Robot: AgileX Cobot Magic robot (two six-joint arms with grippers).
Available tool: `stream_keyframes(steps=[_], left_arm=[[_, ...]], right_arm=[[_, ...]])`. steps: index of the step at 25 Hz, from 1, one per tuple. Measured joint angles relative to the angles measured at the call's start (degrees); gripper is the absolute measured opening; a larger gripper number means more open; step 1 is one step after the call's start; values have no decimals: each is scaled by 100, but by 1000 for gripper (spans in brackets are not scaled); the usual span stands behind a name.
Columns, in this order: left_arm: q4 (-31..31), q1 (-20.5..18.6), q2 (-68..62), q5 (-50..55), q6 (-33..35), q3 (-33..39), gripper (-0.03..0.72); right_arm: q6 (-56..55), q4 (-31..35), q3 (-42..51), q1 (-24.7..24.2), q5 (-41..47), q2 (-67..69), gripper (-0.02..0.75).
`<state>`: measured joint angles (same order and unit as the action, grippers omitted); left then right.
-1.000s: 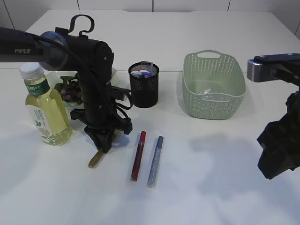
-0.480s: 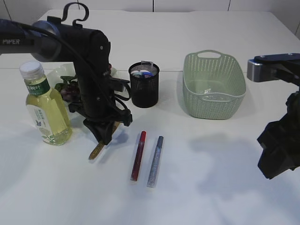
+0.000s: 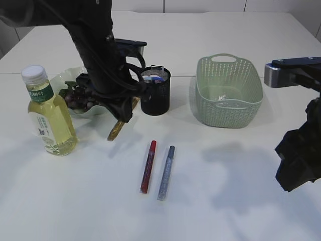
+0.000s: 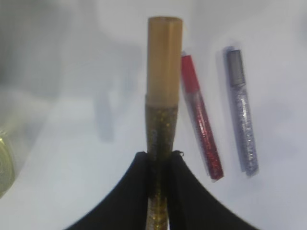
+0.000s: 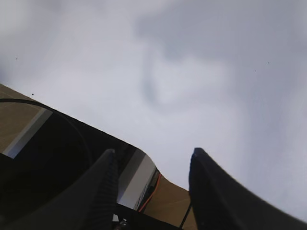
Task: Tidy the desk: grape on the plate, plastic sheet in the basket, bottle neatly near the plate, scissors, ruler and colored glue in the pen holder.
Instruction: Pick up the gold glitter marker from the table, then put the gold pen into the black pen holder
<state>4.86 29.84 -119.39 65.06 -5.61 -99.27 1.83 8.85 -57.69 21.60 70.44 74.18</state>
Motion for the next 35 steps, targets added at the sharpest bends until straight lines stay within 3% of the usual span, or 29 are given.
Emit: stream_keyframes(steps=[6, 9, 15, 18, 28, 35], left_arm=[[-227, 176, 517, -619, -268, 306, 62], [-314, 187, 880, -1422, -389, 1039, 62], [-351, 187, 1645, -4091, -439, 2898, 62], [-427, 187, 1801, -5234, -440, 3444, 62], [-603, 167, 1801, -7841, -451, 3525, 62], [-605, 153, 1301, -8110, -451, 2591, 63]], right_arm=[[0, 0, 0, 0, 0, 0, 386], [15, 0, 0, 0, 0, 0, 386], [25, 0, 0, 0, 0, 0, 386], [36, 0, 0, 0, 0, 0, 386], [55, -9, 0, 0, 0, 0, 386], [60, -9, 0, 0, 0, 0, 386]])
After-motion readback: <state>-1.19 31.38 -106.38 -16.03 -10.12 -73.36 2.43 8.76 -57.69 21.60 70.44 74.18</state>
